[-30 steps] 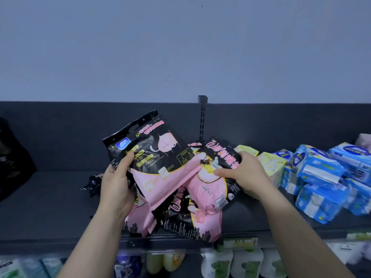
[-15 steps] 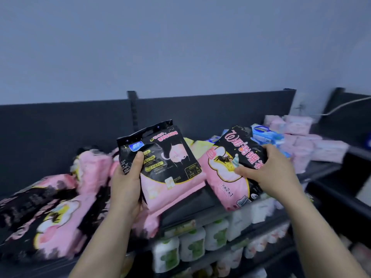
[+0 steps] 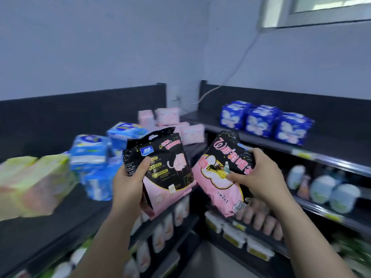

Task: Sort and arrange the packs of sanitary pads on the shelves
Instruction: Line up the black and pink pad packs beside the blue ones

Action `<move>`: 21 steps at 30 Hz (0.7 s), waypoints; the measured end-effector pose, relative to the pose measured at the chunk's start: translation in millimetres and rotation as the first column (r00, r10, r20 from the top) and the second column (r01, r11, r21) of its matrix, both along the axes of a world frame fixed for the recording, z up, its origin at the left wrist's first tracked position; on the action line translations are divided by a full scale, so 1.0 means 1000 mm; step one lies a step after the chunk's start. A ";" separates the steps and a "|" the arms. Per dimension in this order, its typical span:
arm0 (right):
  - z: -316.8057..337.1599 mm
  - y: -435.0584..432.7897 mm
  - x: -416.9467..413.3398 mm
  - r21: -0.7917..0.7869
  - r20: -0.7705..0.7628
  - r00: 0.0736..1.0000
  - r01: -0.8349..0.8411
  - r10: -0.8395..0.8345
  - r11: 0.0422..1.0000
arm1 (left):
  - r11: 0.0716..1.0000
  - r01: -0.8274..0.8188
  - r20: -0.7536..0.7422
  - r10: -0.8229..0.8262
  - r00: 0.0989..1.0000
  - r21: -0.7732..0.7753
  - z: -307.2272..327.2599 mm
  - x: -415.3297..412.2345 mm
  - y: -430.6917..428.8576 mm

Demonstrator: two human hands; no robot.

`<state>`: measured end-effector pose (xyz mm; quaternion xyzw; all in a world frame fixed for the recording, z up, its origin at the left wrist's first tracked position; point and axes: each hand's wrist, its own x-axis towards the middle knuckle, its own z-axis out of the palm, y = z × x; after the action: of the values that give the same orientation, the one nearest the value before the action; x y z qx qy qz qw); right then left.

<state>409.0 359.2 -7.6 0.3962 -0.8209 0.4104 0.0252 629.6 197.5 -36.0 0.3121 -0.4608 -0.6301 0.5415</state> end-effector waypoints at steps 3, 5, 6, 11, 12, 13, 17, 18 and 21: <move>0.001 0.044 -0.055 -0.008 -0.002 0.996 0.093 -0.093 0.996 | 0.997 0.074 -0.024 -0.074 0.997 0.001 -0.004 -0.074 0.022; -0.001 0.073 -0.089 0.008 -0.016 0.988 0.154 -0.154 0.988 | 0.989 0.146 -0.030 -0.146 0.989 0.011 -0.008 -0.120 0.038; -0.002 0.086 -0.104 0.015 -0.027 0.983 0.184 -0.183 0.983 | 0.983 0.181 -0.029 -0.180 0.983 0.017 -0.010 -0.142 0.046; -0.009 0.148 -0.170 0.025 -0.033 0.952 0.306 -0.305 0.952 | 0.946 0.324 -0.030 -0.323 0.946 0.022 -0.015 -0.243 0.092; -0.010 0.158 -0.181 0.031 -0.034 0.943 0.331 -0.330 0.943 | 0.933 0.358 -0.027 -0.357 0.934 0.028 -0.016 -0.260 0.099; -0.011 0.168 -0.192 0.034 -0.040 0.935 0.354 -0.353 0.935 | 0.921 0.388 -0.022 -0.387 0.922 0.033 -0.016 -0.277 0.106; -0.015 0.200 -0.235 0.015 -0.030 0.897 0.442 -0.442 0.897 | 0.877 0.478 -0.010 -0.479 0.878 0.047 -0.017 -0.343 0.123; -0.016 0.206 -0.247 0.013 -0.030 0.886 0.463 -0.463 0.886 | 0.867 0.496 -0.006 -0.497 0.868 0.044 -0.016 -0.361 0.125; -0.017 0.218 -0.284 0.021 -0.039 0.853 0.521 -0.520 0.853 | 0.846 0.533 0.000 -0.533 0.846 0.029 -0.012 -0.414 0.131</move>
<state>125.3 577.6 -24.5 0.1663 -0.9032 0.3693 0.1420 215.3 328.1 -48.1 0.1819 -0.5225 -0.7608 0.3393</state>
